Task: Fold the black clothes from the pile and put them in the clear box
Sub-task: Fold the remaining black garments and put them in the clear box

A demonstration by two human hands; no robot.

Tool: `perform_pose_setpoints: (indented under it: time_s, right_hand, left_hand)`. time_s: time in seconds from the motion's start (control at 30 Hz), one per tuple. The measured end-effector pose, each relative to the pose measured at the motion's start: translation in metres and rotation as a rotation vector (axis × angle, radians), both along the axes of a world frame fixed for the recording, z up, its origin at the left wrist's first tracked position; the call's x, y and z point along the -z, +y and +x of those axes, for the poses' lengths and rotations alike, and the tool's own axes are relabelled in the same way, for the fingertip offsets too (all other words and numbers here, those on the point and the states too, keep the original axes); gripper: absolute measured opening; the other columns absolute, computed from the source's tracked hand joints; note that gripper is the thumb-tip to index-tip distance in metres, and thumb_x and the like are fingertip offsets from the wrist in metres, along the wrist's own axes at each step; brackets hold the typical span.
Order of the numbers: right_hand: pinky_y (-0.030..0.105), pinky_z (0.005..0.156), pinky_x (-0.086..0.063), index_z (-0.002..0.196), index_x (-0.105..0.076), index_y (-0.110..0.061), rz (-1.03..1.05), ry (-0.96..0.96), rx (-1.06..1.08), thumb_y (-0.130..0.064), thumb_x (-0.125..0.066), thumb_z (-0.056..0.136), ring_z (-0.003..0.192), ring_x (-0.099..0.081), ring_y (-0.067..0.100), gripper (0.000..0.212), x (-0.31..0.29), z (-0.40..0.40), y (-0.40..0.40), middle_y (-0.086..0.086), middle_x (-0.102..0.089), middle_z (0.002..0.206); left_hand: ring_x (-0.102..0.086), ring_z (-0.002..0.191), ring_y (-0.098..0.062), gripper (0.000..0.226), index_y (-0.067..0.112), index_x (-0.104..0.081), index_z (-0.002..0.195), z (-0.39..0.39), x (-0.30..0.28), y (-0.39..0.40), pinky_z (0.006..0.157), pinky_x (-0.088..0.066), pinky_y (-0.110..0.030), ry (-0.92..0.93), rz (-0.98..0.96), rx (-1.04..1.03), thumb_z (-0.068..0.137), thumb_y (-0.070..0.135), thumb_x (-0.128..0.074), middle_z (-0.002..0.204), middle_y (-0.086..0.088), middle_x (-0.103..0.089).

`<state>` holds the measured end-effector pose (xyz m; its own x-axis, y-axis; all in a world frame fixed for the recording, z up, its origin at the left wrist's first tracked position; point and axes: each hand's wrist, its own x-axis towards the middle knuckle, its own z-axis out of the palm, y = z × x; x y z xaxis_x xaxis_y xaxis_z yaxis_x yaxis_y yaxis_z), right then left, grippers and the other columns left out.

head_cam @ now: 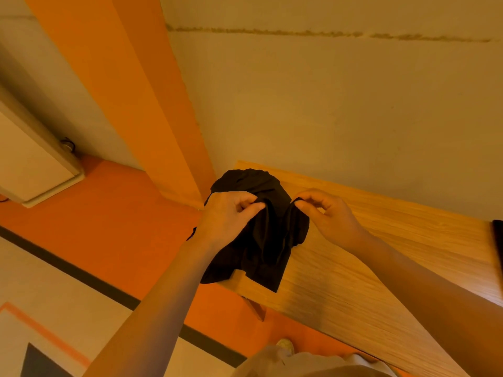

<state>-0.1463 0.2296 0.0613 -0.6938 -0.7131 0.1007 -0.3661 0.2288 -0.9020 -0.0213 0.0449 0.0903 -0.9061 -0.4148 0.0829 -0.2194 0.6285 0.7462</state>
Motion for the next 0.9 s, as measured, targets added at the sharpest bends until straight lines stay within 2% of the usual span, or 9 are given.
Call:
perform_pose_setpoints:
  time_s: [0.1,0.17,0.23,0.3,0.47,0.53,0.6,0.73,0.9]
  right_hand:
    - [0.039,0.077,-0.049,0.094,-0.063,-0.028,-0.050,-0.085,0.004,-0.017,-0.051,0.097,0.089,-0.061,0.024,0.017,-0.009,-0.001,0.004,0.008,-0.067,0.093]
    - [0.045,0.076,-0.050,0.094,-0.064,-0.022,-0.092,-0.103,-0.003,-0.017,-0.052,0.096,0.087,-0.062,0.033,0.014,-0.016,-0.002,0.007,0.014,-0.067,0.090]
    - [0.039,0.072,-0.052,0.094,-0.065,-0.023,-0.137,-0.109,-0.002,-0.020,-0.054,0.094,0.081,-0.066,0.024,0.012,-0.024,-0.003,0.010,0.002,-0.070,0.084]
    - [0.030,0.071,-0.053,0.092,-0.066,-0.024,-0.171,-0.118,0.009,-0.027,-0.058,0.089,0.078,-0.068,0.013,0.009,-0.032,-0.003,0.013,-0.004,-0.072,0.081]
    - [0.035,0.072,-0.050,0.082,-0.067,-0.024,-0.210,-0.101,0.074,-0.040,-0.068,0.072,0.072,-0.065,0.022,0.019,-0.049,-0.020,0.033,0.010,-0.070,0.077]
    - [0.033,0.073,-0.049,0.079,-0.068,-0.024,-0.197,-0.107,0.073,-0.038,-0.073,0.066,0.070,-0.062,0.017,0.020,-0.056,-0.031,0.044,0.004,-0.069,0.071]
    - [0.022,0.071,-0.048,0.078,-0.069,-0.022,-0.162,-0.084,0.065,-0.035,-0.076,0.061,0.066,-0.060,0.008,0.022,-0.065,-0.040,0.053,-0.007,-0.065,0.064]
    - [0.016,0.069,-0.050,0.078,-0.069,-0.019,-0.126,-0.079,0.060,-0.031,-0.080,0.058,0.067,-0.060,0.006,0.025,-0.092,-0.064,0.079,-0.009,-0.062,0.064]
    - [0.010,0.074,-0.046,0.082,-0.070,-0.021,0.012,0.031,0.039,-0.016,-0.081,0.070,0.069,-0.062,-0.001,0.017,-0.127,-0.100,0.119,-0.017,-0.068,0.070]
  left_hand:
    - [-0.052,0.080,0.000,0.019,0.018,-0.064,0.075,-0.011,-0.001,0.007,0.071,-0.038,-0.008,0.089,-0.078,0.030,0.088,0.031,-0.067,0.089,0.011,-0.056]
    - [-0.057,0.088,-0.003,0.021,0.011,-0.065,0.081,-0.021,-0.002,0.018,0.076,-0.044,-0.015,0.077,0.007,0.113,0.091,0.029,-0.063,0.093,0.005,-0.062]
    - [-0.061,0.081,-0.010,0.020,0.010,-0.063,0.086,-0.029,-0.006,0.033,0.075,-0.049,-0.028,0.041,0.127,0.170,0.094,0.028,-0.059,0.083,0.000,-0.064]
    - [-0.062,0.075,-0.010,0.014,0.015,-0.063,0.089,-0.037,-0.006,0.047,0.071,-0.049,-0.031,0.054,0.188,0.190,0.096,0.026,-0.057,0.078,0.003,-0.064]
    - [-0.064,0.074,-0.015,0.012,0.022,-0.066,0.089,-0.057,-0.018,0.071,0.067,-0.050,-0.032,0.114,0.268,0.188,0.095,0.027,-0.057,0.079,0.000,-0.067]
    - [-0.065,0.077,-0.019,0.014,0.019,-0.067,0.089,-0.068,-0.028,0.077,0.069,-0.051,-0.033,0.131,0.273,0.191,0.095,0.027,-0.058,0.080,-0.002,-0.069]
    - [-0.066,0.077,-0.021,0.015,0.016,-0.068,0.090,-0.081,-0.040,0.086,0.069,-0.051,-0.032,0.149,0.269,0.209,0.094,0.027,-0.059,0.080,-0.004,-0.069]
    - [-0.065,0.078,-0.029,0.017,0.015,-0.068,0.089,-0.112,-0.060,0.110,0.071,-0.052,-0.042,0.176,0.262,0.231,0.094,0.027,-0.059,0.080,-0.011,-0.069]
    - [-0.067,0.077,-0.023,0.015,0.015,-0.069,0.089,-0.154,-0.084,0.136,0.067,-0.052,-0.029,0.184,0.259,0.281,0.094,0.026,-0.060,0.079,-0.006,-0.070]
